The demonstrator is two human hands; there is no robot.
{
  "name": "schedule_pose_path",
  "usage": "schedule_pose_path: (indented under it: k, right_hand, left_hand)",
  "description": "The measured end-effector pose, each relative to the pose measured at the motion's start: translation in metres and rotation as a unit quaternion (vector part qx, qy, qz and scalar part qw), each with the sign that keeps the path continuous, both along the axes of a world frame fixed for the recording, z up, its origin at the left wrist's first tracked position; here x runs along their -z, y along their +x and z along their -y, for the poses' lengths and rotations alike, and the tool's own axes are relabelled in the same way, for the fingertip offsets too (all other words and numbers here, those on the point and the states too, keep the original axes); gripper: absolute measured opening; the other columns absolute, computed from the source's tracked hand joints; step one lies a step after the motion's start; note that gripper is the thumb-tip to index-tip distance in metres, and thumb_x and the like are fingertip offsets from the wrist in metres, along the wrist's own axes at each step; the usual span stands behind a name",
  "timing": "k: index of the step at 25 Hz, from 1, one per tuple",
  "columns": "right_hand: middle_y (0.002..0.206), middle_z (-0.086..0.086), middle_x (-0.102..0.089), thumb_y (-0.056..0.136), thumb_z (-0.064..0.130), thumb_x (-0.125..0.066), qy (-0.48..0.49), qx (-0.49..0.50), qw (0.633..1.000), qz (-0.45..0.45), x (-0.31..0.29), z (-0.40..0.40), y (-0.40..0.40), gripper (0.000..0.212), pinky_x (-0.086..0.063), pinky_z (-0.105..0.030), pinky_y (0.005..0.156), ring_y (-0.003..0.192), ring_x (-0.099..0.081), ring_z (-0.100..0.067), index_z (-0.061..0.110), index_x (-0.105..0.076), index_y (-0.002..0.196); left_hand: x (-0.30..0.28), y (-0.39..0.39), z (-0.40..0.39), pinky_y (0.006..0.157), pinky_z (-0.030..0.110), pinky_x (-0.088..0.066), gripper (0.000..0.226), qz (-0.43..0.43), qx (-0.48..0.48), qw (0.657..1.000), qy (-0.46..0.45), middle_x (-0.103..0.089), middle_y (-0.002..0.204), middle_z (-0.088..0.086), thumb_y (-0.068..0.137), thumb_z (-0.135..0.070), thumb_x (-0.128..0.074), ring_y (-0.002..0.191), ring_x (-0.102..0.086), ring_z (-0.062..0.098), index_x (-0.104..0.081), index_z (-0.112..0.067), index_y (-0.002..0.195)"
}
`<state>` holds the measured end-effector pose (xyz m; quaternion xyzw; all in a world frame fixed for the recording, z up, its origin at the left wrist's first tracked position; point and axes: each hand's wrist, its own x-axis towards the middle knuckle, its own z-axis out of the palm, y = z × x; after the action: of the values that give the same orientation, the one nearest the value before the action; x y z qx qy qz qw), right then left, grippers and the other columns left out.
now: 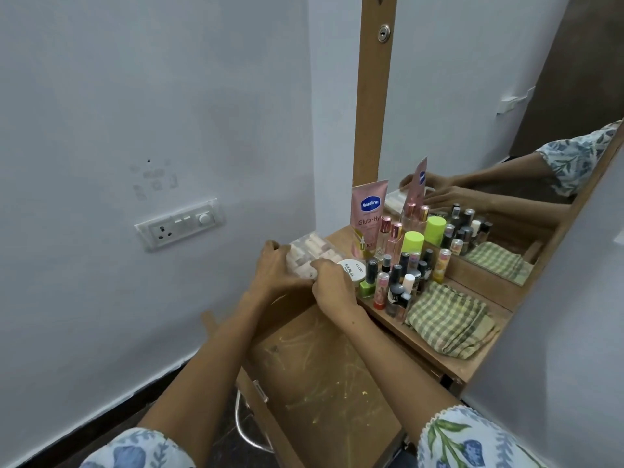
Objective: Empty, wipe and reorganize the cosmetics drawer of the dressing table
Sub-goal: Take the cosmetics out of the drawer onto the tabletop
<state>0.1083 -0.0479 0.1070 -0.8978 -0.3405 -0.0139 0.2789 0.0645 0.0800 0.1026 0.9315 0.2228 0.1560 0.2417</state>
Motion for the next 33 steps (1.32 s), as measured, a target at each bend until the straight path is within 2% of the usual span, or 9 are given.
schedule_pose_path:
  k: [5, 7, 9, 11, 13, 15, 21, 25, 33]
  right_hand:
    - [0.125, -0.014, -0.059, 0.092, 0.003, -0.044, -0.078, 0.048, 0.995, -0.029, -0.01, -0.008, 0.009, 0.034, -0.045, -0.038, 0.09, 0.116, -0.053, -0.033, 0.009, -0.055, 0.123]
    - [0.126, -0.014, -0.058, 0.093, 0.004, -0.043, -0.097, 0.059, 0.993, -0.032, -0.013, -0.009, 0.01, 0.033, -0.044, -0.037, 0.09, 0.118, -0.052, -0.032, 0.009, -0.056, 0.122]
    - [0.126, -0.013, -0.058, 0.093, 0.005, -0.044, -0.11, 0.063, 0.991, -0.033, -0.013, -0.009, 0.011, 0.032, -0.043, -0.036, 0.092, 0.119, -0.052, -0.031, 0.009, -0.056, 0.122]
    - [0.128, -0.012, -0.057, 0.093, 0.008, -0.046, -0.124, 0.059, 0.99, -0.029, -0.013, -0.008, 0.011, 0.032, -0.04, -0.035, 0.096, 0.121, -0.05, -0.029, 0.01, -0.055, 0.123]
    - [0.132, -0.011, -0.053, 0.094, 0.012, -0.045, -0.148, 0.04, 0.988, -0.016, -0.01, -0.009, 0.014, 0.033, -0.035, -0.036, 0.103, 0.125, -0.047, -0.027, 0.01, -0.054, 0.125]
    - [0.137, -0.01, -0.048, 0.095, 0.019, -0.045, -0.178, 0.024, 0.984, -0.013, -0.006, -0.013, 0.016, 0.037, -0.03, -0.039, 0.107, 0.129, -0.043, -0.026, 0.01, -0.052, 0.13]
    - [0.156, -0.013, -0.023, 0.101, 0.035, -0.026, -0.183, 0.045, 0.981, -0.038, 0.003, -0.021, 0.024, 0.055, -0.014, -0.043, 0.117, 0.144, -0.02, -0.026, 0.004, -0.031, 0.146]
    - [0.16, -0.014, -0.005, 0.103, 0.038, -0.023, -0.143, 0.048, 0.987, -0.062, 0.01, -0.016, 0.028, 0.06, -0.006, -0.038, 0.119, 0.148, -0.003, -0.025, 0.001, -0.015, 0.15]
    - [0.16, -0.013, 0.004, 0.1, 0.052, -0.012, -0.096, 0.091, 0.987, -0.086, 0.017, -0.022, 0.031, 0.073, 0.005, -0.037, 0.119, 0.148, 0.008, -0.023, 0.001, -0.004, 0.151]
  left_hand:
    - [-0.001, 0.006, 0.003, 0.082, 0.029, -0.039, 0.099, 0.025, 0.041, 0.998, -0.05, -0.056, 0.113, 0.016, 0.041, -0.071, -0.049, 0.11, -0.053, 0.028, -0.066, -0.004, 0.111]
    - [0.005, 0.003, 0.009, 0.091, 0.028, -0.039, 0.085, 0.05, 0.031, 0.995, -0.077, -0.058, 0.128, 0.018, 0.052, -0.065, -0.06, 0.123, -0.05, 0.028, -0.067, -0.009, 0.116]
    - [0.015, -0.001, 0.022, 0.09, 0.018, -0.038, 0.058, 0.111, -0.028, 0.986, -0.124, -0.059, 0.129, 0.011, 0.07, -0.043, -0.075, 0.125, -0.051, 0.025, -0.066, -0.011, 0.118]
    - [0.031, -0.005, 0.033, 0.088, 0.01, -0.04, 0.042, 0.17, -0.048, 0.972, -0.156, -0.062, 0.126, 0.007, 0.084, -0.024, -0.07, 0.121, -0.055, 0.022, -0.062, -0.011, 0.123]
    - [0.05, -0.008, 0.038, 0.105, 0.026, -0.039, 0.046, 0.18, -0.015, 0.968, -0.175, -0.052, 0.139, 0.006, 0.091, -0.019, -0.062, 0.13, -0.047, 0.022, -0.05, -0.015, 0.135]
    - [0.064, -0.008, 0.036, 0.115, 0.041, -0.03, 0.056, 0.155, 0.012, 0.973, -0.171, -0.033, 0.152, 0.002, 0.094, -0.02, -0.057, 0.142, -0.029, 0.02, -0.035, -0.022, 0.145]
    - [0.069, 0.006, 0.022, 0.119, 0.052, -0.008, 0.066, 0.052, 0.068, 0.989, -0.124, 0.006, 0.16, 0.001, 0.099, -0.027, -0.046, 0.139, 0.017, 0.007, -0.007, -0.022, 0.151]
    - [0.071, 0.017, 0.024, 0.119, 0.049, -0.003, 0.071, 0.002, 0.085, 0.993, -0.081, 0.013, 0.159, 0.003, 0.099, -0.033, -0.045, 0.143, 0.018, 0.015, 0.001, -0.021, 0.152]
    - [0.069, 0.027, 0.025, 0.119, 0.046, -0.002, 0.074, -0.034, 0.09, 0.994, -0.044, 0.012, 0.159, 0.003, 0.096, -0.043, -0.045, 0.145, 0.014, 0.016, 0.0, -0.023, 0.152]
